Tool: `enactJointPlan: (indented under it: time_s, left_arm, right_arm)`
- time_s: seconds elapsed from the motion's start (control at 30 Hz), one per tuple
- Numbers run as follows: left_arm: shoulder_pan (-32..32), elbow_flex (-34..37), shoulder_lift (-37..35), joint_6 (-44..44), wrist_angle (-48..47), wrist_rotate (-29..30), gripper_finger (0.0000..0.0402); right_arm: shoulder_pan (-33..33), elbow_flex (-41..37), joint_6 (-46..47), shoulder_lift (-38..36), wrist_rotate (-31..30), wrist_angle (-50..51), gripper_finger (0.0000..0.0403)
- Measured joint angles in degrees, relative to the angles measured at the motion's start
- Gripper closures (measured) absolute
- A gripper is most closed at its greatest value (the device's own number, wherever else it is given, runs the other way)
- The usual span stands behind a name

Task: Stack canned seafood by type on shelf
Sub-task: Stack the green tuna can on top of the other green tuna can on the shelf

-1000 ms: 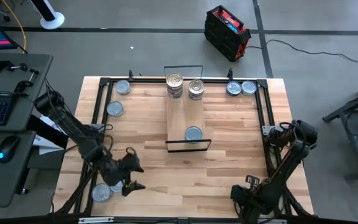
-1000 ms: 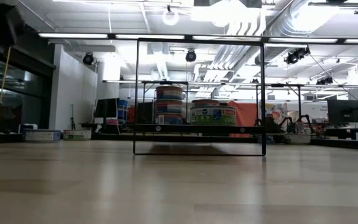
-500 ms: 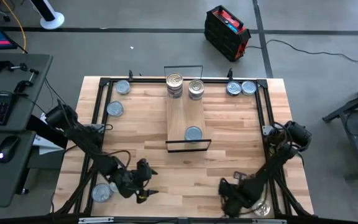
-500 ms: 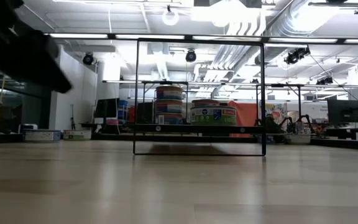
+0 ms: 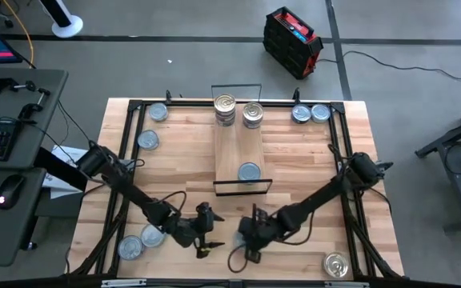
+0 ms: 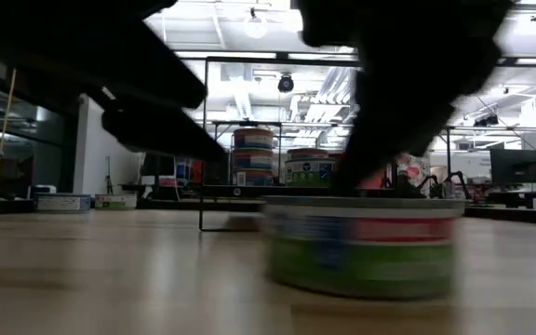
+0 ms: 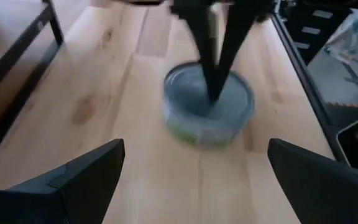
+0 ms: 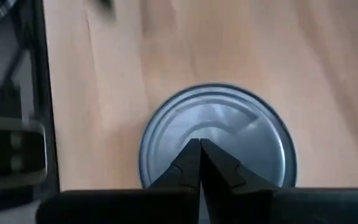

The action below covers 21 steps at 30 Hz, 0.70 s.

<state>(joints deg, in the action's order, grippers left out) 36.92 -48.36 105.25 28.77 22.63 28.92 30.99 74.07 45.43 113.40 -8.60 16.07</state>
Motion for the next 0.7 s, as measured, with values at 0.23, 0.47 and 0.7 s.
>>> enactJointPlan:
  time_s: [0.23,0.47,0.7]
  left_arm:
    - [-0.46,-6.27,0.3,2.48,-9.43,-4.21,0.0054]
    - [-0.12,-11.07,0.13,13.77,-18.83,-5.1,0.035]
    - [-2.13,-6.34,3.8,31.69,-6.63,-4.05,0.0401]
  right_arm:
    - [0.28,6.25,-1.53,-1.27,-0.4,8.06,0.0403]
    - [6.43,6.6,8.65,-4.55,-5.39,17.99,0.0403]
    - [11.42,-3.54,30.23,-4.62,-6.56,8.92,0.0403]
